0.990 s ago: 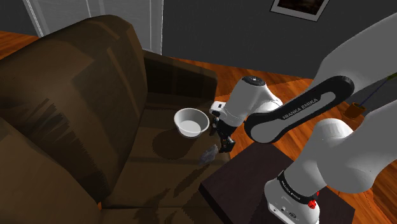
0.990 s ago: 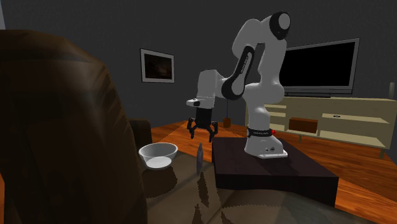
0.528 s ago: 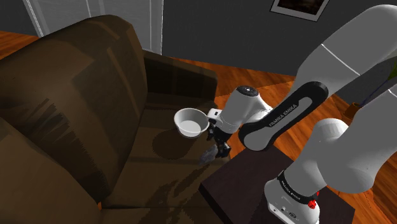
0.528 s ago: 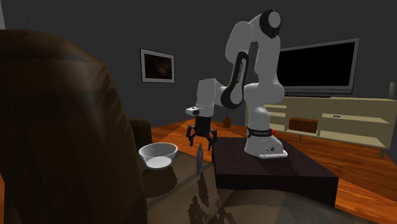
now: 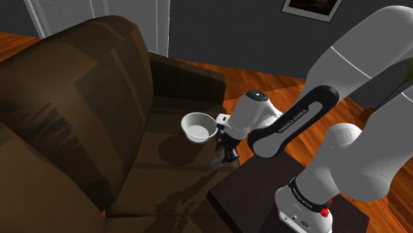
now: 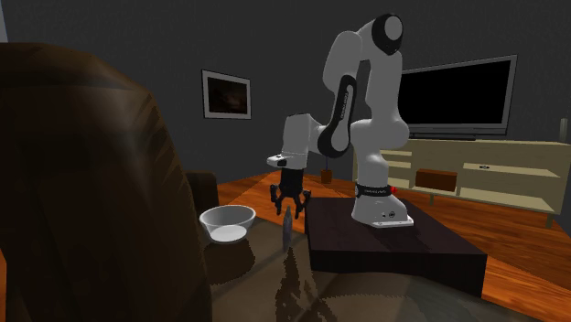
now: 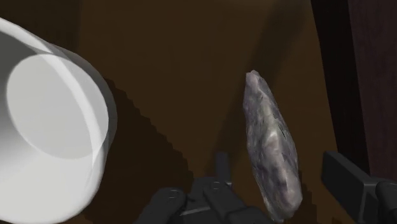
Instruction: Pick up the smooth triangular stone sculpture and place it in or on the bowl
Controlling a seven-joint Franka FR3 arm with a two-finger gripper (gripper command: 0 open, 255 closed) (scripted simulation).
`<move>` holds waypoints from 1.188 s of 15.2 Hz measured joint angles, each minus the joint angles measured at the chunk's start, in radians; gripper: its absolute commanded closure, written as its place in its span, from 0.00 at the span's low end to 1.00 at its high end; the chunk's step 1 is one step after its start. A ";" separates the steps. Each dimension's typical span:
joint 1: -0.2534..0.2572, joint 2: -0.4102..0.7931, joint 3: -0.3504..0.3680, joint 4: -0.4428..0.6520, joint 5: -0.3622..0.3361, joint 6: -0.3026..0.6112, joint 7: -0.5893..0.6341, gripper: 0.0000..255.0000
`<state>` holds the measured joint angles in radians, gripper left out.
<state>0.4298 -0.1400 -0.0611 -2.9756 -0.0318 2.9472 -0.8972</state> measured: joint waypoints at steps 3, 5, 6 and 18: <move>0.000 0.000 0.000 0.000 0.000 0.000 0.000 1.00; 0.000 0.000 0.000 0.000 0.000 0.001 0.001 1.00; 0.000 0.000 0.000 0.000 0.000 0.001 0.001 1.00; -0.007 -0.176 0.006 0.004 -0.009 -0.179 0.007 1.00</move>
<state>0.4228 -0.3157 -0.0547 -2.9717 -0.0403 2.7682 -0.8902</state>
